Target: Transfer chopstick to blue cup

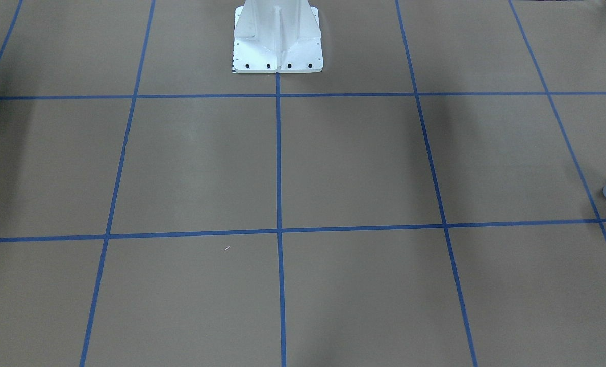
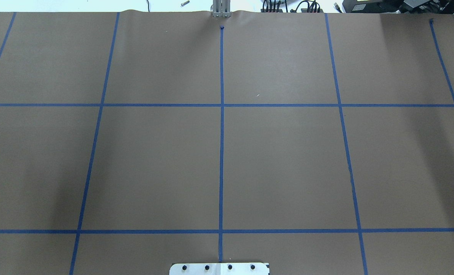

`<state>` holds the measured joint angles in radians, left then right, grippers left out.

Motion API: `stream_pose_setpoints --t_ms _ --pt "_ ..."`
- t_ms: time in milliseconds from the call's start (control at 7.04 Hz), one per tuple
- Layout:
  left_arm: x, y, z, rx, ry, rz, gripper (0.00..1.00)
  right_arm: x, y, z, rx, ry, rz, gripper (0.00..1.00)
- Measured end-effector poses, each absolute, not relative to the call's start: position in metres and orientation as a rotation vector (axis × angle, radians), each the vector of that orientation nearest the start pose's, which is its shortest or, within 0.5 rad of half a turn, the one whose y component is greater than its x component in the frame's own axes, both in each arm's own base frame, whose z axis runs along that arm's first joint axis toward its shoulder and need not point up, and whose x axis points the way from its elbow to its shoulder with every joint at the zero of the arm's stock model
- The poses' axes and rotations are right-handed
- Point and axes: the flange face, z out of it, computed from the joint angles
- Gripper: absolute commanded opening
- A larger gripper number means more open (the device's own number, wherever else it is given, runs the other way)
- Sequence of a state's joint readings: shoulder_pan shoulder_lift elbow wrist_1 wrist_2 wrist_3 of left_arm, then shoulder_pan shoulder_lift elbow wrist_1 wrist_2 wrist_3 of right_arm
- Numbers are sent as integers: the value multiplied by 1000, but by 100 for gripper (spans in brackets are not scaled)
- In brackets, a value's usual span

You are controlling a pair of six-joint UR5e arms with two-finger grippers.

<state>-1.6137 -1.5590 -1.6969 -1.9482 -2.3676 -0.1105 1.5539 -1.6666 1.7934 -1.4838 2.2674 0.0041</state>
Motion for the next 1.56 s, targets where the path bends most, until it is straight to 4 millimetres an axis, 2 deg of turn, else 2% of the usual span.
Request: stream_pose_setpoints --t_ms 284,569,711,1137,1279,1563 --pt "-83 -501 552 506 793 87 98 59 -462 591 236 -722 -102 100" --pt "-77 -494 561 543 791 116 98 58 -465 586 244 -737 -74 100" --pt "-72 -488 578 520 782 114 98 57 -466 583 241 -741 -47 100" --pt "-60 -482 663 449 708 95 98 52 -469 579 234 -747 -18 100" --pt "-48 -482 679 434 711 102 98 52 -469 579 234 -748 -17 100" --pt "-26 -482 694 395 725 109 98 52 -469 579 235 -747 -18 100"
